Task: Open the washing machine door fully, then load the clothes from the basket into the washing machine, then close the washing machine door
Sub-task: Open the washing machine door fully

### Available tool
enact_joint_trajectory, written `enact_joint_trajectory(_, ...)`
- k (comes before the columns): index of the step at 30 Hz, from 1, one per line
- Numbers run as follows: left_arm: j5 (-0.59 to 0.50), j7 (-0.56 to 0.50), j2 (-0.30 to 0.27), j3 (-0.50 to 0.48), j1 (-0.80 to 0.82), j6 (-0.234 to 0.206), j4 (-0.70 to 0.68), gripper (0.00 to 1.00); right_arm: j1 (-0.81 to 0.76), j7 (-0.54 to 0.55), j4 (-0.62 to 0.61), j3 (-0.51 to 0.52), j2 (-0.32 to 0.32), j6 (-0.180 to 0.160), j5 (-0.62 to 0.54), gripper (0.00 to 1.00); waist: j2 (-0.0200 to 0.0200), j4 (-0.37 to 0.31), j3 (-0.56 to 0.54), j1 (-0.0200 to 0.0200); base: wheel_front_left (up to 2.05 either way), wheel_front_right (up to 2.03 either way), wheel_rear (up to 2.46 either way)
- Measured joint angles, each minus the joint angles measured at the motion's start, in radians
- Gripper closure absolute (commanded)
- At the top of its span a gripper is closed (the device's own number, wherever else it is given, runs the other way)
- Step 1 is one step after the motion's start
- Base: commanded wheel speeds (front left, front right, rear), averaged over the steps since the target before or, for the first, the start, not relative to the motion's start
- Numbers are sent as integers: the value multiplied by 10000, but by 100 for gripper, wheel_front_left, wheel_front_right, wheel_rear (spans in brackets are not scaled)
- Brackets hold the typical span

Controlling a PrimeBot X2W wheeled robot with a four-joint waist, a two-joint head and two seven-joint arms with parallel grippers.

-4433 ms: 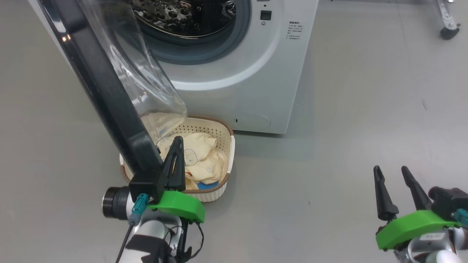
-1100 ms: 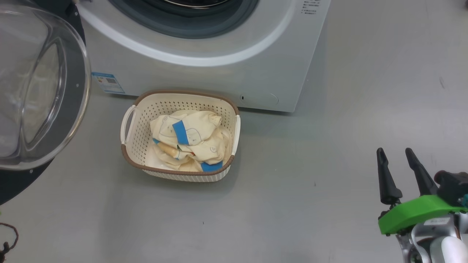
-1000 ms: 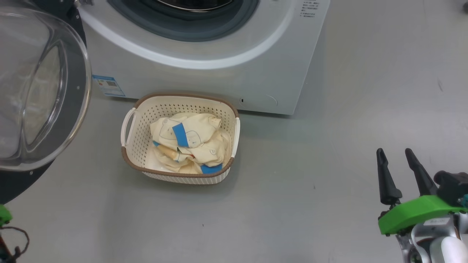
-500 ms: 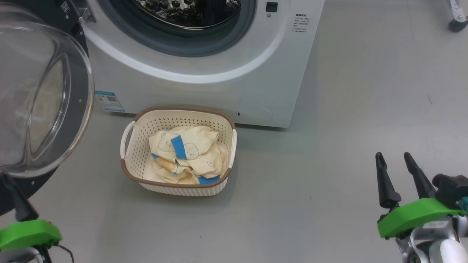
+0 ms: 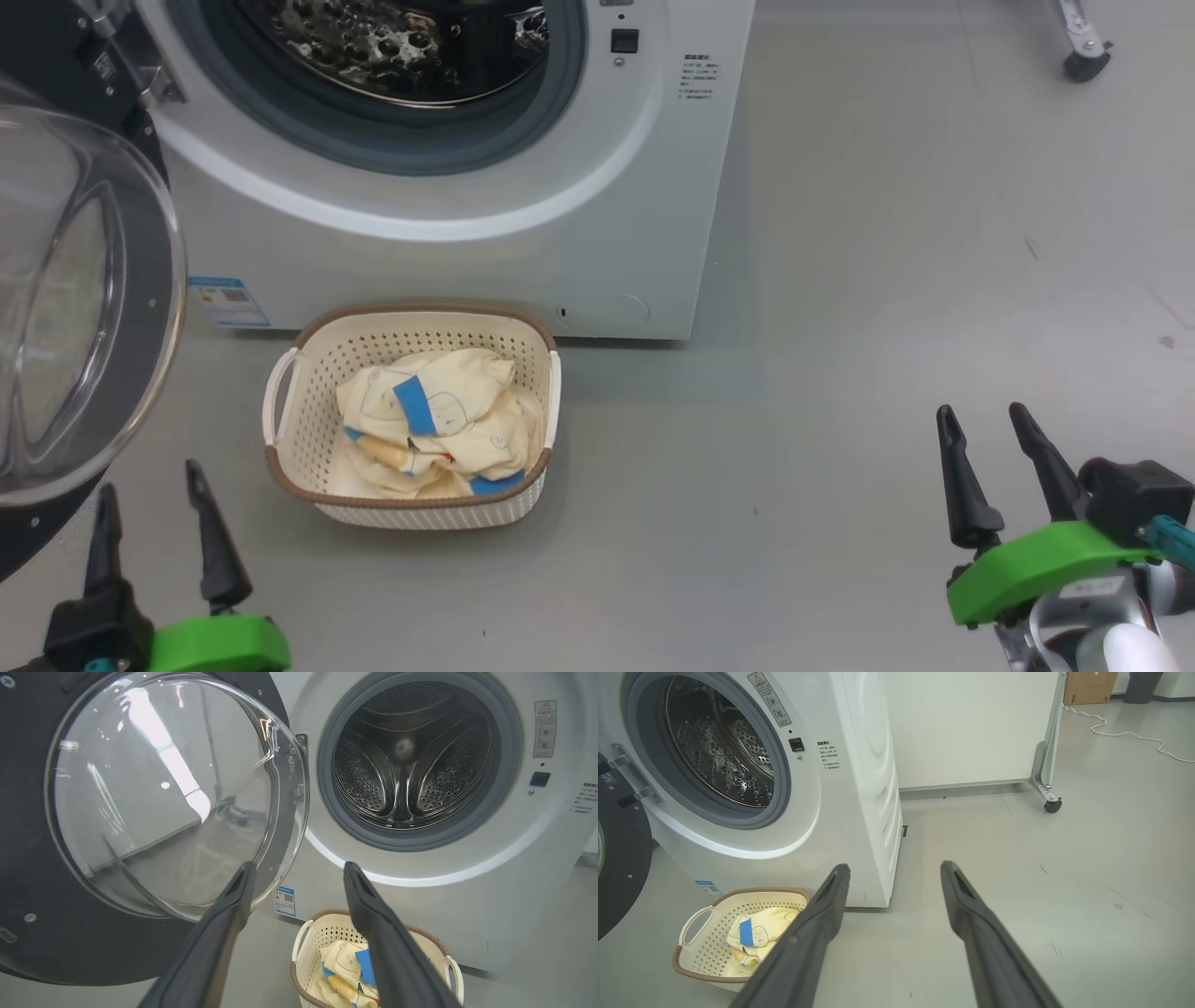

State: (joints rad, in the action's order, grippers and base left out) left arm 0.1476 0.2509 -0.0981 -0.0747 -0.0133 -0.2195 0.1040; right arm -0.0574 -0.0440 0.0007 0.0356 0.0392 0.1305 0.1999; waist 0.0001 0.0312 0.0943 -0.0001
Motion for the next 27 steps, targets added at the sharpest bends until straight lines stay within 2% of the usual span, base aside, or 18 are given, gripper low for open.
enact_joint_trajectory(3, -67, -8, 163, 468, -124, 81, -73, 0, 0, -2, -17, -40, 0, 0, -79, 0, 0, -313, -35, 0, 0, 0, 0)
enact_joint_trajectory(14, -245, -245, 205, 1172, -128, 174, 151, 0, -1, -59, -155, -157, 0, 0, -92, 0, 0, -1074, -111, 0, 0, 0, 0)
enact_joint_trajectory(27, -416, -414, 186, 1475, -108, 165, 500, 0, -31, -59, -150, -144, 0, 0, -90, 0, 0, -1223, -262, 0, 0, 0, 0)
